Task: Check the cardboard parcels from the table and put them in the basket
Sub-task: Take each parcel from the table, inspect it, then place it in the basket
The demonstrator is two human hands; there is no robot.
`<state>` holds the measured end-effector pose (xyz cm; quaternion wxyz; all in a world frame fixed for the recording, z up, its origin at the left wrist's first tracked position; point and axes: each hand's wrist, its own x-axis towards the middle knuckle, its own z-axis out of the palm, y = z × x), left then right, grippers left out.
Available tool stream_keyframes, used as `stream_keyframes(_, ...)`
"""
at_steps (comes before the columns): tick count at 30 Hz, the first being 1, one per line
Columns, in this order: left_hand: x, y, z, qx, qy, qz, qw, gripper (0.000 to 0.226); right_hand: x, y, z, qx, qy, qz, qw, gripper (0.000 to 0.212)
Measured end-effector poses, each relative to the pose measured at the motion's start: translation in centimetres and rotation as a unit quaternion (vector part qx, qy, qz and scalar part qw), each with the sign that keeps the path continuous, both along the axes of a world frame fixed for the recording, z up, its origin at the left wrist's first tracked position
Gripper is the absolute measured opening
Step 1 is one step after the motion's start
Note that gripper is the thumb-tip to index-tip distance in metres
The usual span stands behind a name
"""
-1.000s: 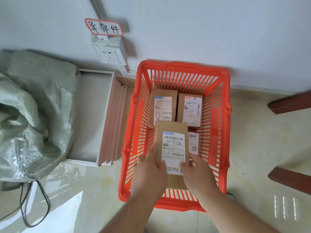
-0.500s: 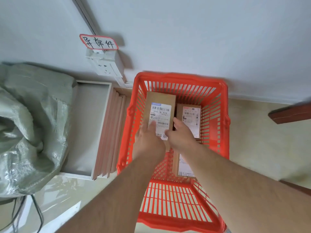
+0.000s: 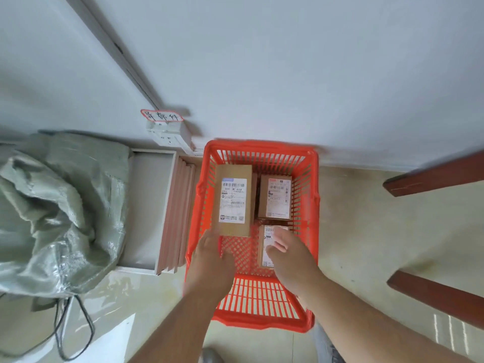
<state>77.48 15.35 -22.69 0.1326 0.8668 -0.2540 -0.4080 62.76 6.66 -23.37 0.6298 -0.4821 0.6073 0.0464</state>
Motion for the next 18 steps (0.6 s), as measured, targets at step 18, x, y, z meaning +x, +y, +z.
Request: stream_keyframes(18, -9.5, -3.8, 41.6, -0.077, -0.017, 0.018, 0.997, 0.065, -11.8, -5.8, 41.8, -0.113, -0.041, 0.117, 0.986, 0.059)
